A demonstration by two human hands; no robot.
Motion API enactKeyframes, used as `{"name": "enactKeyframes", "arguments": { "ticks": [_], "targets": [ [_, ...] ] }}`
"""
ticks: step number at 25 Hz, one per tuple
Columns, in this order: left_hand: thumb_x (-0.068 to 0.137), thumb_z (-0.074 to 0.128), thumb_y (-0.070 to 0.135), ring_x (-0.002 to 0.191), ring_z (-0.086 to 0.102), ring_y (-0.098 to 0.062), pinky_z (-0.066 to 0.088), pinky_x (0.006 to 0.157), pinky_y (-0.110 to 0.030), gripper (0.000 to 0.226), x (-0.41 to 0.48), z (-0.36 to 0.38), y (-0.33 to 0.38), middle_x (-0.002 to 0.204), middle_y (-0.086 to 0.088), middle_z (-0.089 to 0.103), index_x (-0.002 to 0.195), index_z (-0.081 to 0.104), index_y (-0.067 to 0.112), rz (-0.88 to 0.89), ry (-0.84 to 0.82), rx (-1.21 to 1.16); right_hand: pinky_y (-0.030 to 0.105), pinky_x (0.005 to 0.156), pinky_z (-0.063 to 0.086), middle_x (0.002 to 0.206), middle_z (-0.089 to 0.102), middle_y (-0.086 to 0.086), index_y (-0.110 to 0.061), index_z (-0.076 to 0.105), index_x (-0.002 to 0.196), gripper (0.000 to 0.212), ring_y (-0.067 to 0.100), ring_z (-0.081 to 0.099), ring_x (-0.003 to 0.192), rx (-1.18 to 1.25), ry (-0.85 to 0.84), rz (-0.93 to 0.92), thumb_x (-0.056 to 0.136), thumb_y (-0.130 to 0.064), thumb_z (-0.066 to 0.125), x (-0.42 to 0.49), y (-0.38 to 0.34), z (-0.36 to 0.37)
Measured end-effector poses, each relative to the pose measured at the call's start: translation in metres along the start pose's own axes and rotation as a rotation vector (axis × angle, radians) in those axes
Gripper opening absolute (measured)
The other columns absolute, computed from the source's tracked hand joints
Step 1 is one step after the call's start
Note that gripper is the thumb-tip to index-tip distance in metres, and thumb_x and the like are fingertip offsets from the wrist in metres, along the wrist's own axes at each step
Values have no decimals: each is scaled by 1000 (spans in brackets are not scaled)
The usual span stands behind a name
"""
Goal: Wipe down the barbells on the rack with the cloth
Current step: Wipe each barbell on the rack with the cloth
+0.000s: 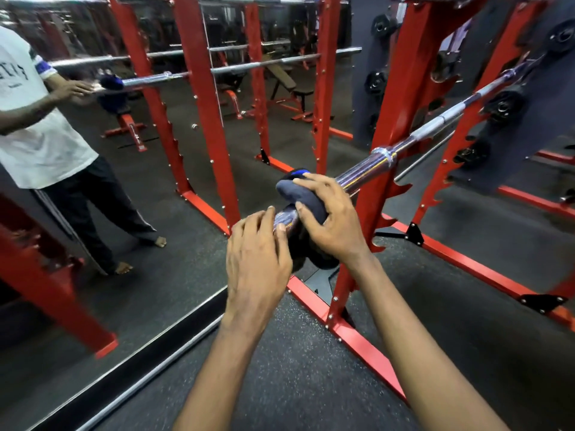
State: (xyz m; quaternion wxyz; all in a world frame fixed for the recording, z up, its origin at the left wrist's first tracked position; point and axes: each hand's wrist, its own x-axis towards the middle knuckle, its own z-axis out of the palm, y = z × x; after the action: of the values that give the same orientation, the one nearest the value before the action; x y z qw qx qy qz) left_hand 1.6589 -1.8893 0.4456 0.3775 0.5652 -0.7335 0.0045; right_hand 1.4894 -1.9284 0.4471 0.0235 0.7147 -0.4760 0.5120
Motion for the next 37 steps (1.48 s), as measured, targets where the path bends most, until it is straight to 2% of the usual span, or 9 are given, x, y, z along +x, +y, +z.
{"name": "enactKeyframes", "arguments": {
  "ticks": [6, 10, 13, 17, 19, 22, 27, 33, 37],
  "targets": [
    [102, 33, 36, 134, 46, -27, 38, 109, -44, 50, -6, 3, 9, 146, -3, 54, 145, 53, 18, -56, -2, 204, 43, 112, 44, 132, 62, -1, -17, 66, 129, 38, 18, 58, 127, -53, 150, 221, 93, -30, 66, 24, 53, -17],
    [99, 25, 43, 147, 33, -31, 22, 118, -52, 61, 6, 2, 27, 155, -5, 46, 154, 39, 22, -170, -103, 420, 34, 116, 35, 141, 57, -1, -19, 64, 133, 38, 18, 51, 135, -8, 76, 94, 100, -37, 60, 10, 43, -11],
    [100, 24, 49, 144, 37, -29, 26, 117, -49, 66, 20, 17, 48, 153, -9, 47, 160, 24, 23, -128, -159, 461, 36, 117, 33, 146, 55, -2, -21, 62, 138, 39, 19, 50, 137, 20, 12, -32, 101, -33, 62, 9, 57, -14],
    [100, 31, 48, 109, 58, -26, 38, 91, -46, 55, 27, 38, 60, 122, -3, 66, 151, 42, 31, -101, -93, 576, 47, 114, 40, 141, 60, -2, -17, 61, 135, 39, 19, 55, 134, 65, 104, 49, 98, -26, 65, 23, 96, -25],
    [102, 35, 48, 100, 58, -24, 37, 88, -43, 49, 23, 44, 59, 113, 1, 66, 147, 47, 33, -106, -26, 600, 49, 111, 43, 137, 61, 3, -13, 63, 130, 35, 23, 56, 130, 111, 183, 84, 96, -20, 66, 30, 111, -30],
    [102, 40, 48, 98, 58, -23, 37, 90, -41, 46, 20, 48, 55, 113, 2, 66, 144, 53, 34, -97, 48, 591, 46, 113, 41, 138, 60, 4, -16, 70, 121, 28, 26, 55, 131, 79, 179, 70, 94, -25, 67, 26, 102, -25],
    [101, 43, 48, 99, 59, -22, 37, 93, -40, 43, 18, 51, 57, 112, 3, 66, 141, 56, 35, -86, 124, 597, 43, 113, 40, 140, 60, 0, -22, 71, 124, 32, 25, 57, 129, 58, 72, -81, 93, -28, 73, 25, 108, -27],
    [102, 40, 49, 100, 57, -19, 35, 95, -38, 43, 18, 52, 57, 112, 6, 64, 140, 55, 37, -98, 143, 588, 47, 107, 47, 129, 64, 7, -14, 72, 118, 30, 30, 62, 121, 27, 273, 125, 91, -27, 72, 40, 131, -31],
    [102, 40, 50, 98, 58, -21, 37, 94, -40, 43, 21, 53, 55, 113, 4, 65, 139, 57, 37, -109, 139, 585, 45, 113, 40, 139, 59, 3, -18, 68, 124, 33, 28, 55, 131, 32, 104, -15, 96, -36, 67, 26, 101, -24]
  ]
}}
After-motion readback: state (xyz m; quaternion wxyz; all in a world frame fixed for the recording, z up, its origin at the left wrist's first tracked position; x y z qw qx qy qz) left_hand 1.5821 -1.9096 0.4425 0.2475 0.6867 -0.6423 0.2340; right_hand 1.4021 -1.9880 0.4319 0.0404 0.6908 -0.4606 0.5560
